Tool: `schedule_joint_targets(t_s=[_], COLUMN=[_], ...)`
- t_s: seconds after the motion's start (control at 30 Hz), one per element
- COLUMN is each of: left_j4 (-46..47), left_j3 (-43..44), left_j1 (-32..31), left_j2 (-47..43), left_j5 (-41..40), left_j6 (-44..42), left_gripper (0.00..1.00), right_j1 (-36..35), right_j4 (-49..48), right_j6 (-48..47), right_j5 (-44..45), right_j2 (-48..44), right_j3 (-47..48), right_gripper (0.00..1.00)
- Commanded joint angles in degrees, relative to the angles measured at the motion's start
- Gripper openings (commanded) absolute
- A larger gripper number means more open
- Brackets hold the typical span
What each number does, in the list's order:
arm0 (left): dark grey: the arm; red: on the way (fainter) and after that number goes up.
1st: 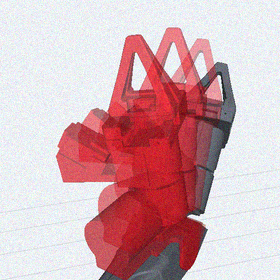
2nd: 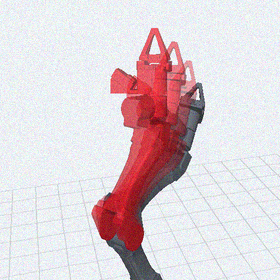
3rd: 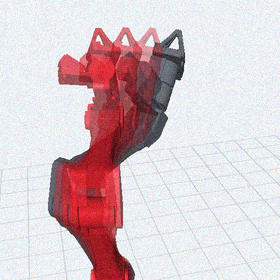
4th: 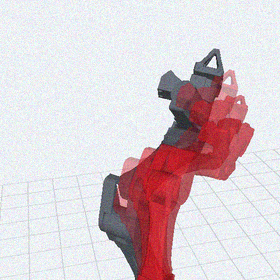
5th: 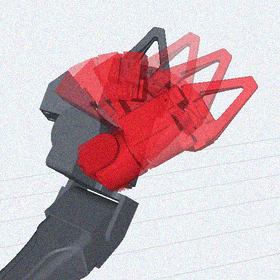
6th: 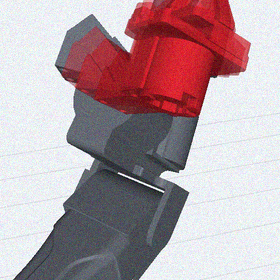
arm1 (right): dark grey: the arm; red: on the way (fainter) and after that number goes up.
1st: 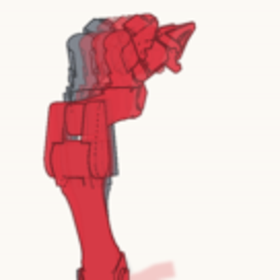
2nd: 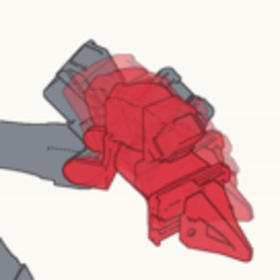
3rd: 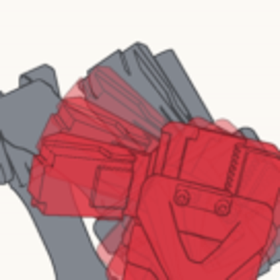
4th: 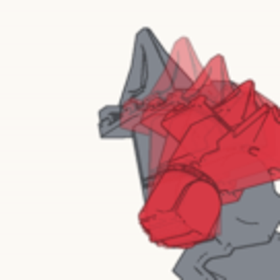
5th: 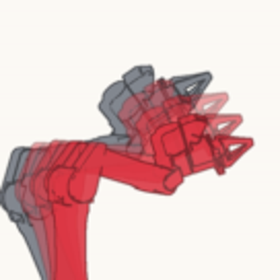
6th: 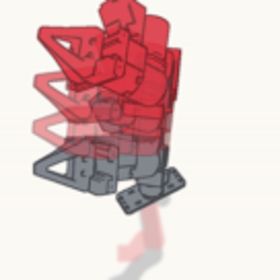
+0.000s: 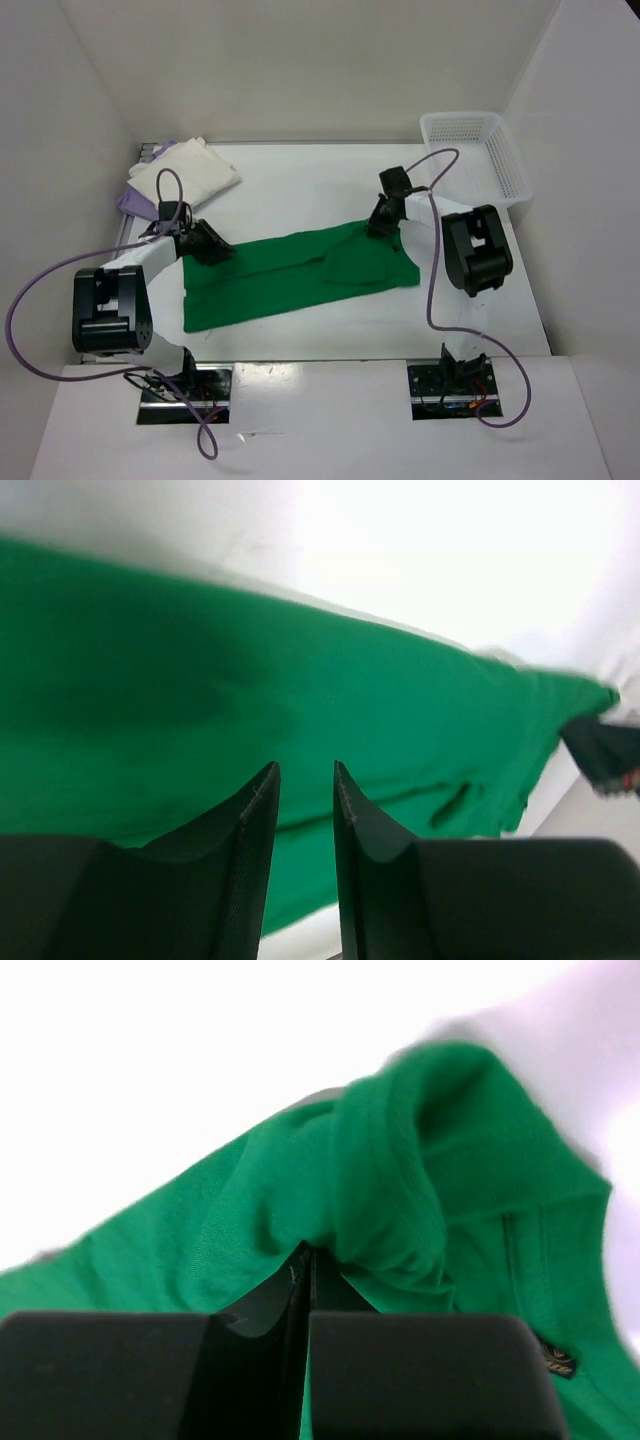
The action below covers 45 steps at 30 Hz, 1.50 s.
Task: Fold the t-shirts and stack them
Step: Rotate the tshirt 90 degrees
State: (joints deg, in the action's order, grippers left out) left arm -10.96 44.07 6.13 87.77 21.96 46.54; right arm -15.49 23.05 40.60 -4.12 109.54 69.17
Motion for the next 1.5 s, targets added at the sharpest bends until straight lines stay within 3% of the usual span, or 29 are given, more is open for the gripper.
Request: schedule_joint_targets(t_s=[0.0, 0.13, 0.17, 0.23, 0.27, 0.33, 0.37, 0.4, 0.6, 0.67, 0.7, 0.73, 0.8, 0.83, 0.93, 1.17, 1.47], left_j4=[-2.83, -2.84, -2.84, -2.84, -3.36, -2.84, -2.84, -2.84, -2.31, -2.31, -2.31, -2.31, -2.31, -2.31, -2.31, -1.09, 0.06], left_j3=[6.01, 7.43, 7.43, 7.43, 7.43, 7.43, 8.13, 8.74, 15.07, 15.95, 16.82, 16.83, 17.8, 18.5, 18.5, 15.87, 11.82], left_j1=[-1.29, -4.19, -4.89, -7.61, -8.67, -10.78, -13.05, -14.12, -19.31, -19.84, -19.84, -19.84, -19.84, -19.84, -19.84, -19.84, -19.84], left_j2=[-4.79, -5.59, -5.59, -5.59, -5.07, -5.06, -4.37, -4.36, 0.82, 2.31, 2.32, 3.02, 3.55, 4.07, 4.08, 2.77, -0.49], left_j5=[-0.58, -0.6, -0.6, -0.08, -0.07, -0.59, -1.21, -1.21, -1.92, -0.87, -0.86, -0.86, -1.47, -2.0, -2.0, -0.86, -0.16], left_j6=[-1.46, -1.46, -1.46, -1.46, -1.46, -1.46, -1.46, -1.46, -1.46, -1.98, -2.68, -3.21, -4.35, -4.88, -4.88, -5.41, -5.94], left_gripper=[0.38, 0.39, 0.39, 0.4, 0.4, 0.4, 0.4, 0.4, 0.43, 0.38, 0.29, 0.21, 0.06, 0.0, 0.0, 0.01, 0.01], right_j1=[-0.25, -1.47, -2.0, -2.87, -3.67, -4.37, -4.38, -4.38, -7.8, -8.94, -8.95, -9.47, -9.48, -9.48, -6.93, -1.04, 1.25], right_j4=[-3.18, 1.98, 3.83, 10.39, 13.05, 20.24, 27.76, 29.41, 23.72, 15.33, 12.14, 9.67, 5.18, 4.38, 1.57, -3.53, -0.99], right_j6=[-0.08, -2.45, -3.24, -5.26, -6.05, -7.81, -7.82, -7.82, -12.91, -13.44, -12.31, -10.91, -9.58, -8.53, -7.29, -7.37, -9.22], right_j5=[2.8, 0.17, -0.36, -1.23, -2.02, -3.96, -4.57, -6.32, -8.27, -9.06, -9.67, -10.29, -10.29, -10.29, -10.29, -4.5, -0.54], right_j2=[8.66, 24.44, 27.19, 32.47, 37.54, 43.19, 48.53, 48.58, 23.04, 14.61, 6.21, 2.65, -5.42, -7.04, -9.69, -5.48, 10.95], right_j3=[10.58, 32.12, 43.22, 55.31, 68.51, 84.65, 101.26, 104.3, 76.78, 57.12, 50.26, 38.01, 27.74, 19.08, 7.09, 1.59, 16.25], right_gripper=[0.0, 0.0, 0.0, 0.0, 0.03, 0.07, 0.09, 0.11, 0.4, 0.44, 0.38, 0.19, 0.03, 0.0, 0.0, 0.0, 0.0])
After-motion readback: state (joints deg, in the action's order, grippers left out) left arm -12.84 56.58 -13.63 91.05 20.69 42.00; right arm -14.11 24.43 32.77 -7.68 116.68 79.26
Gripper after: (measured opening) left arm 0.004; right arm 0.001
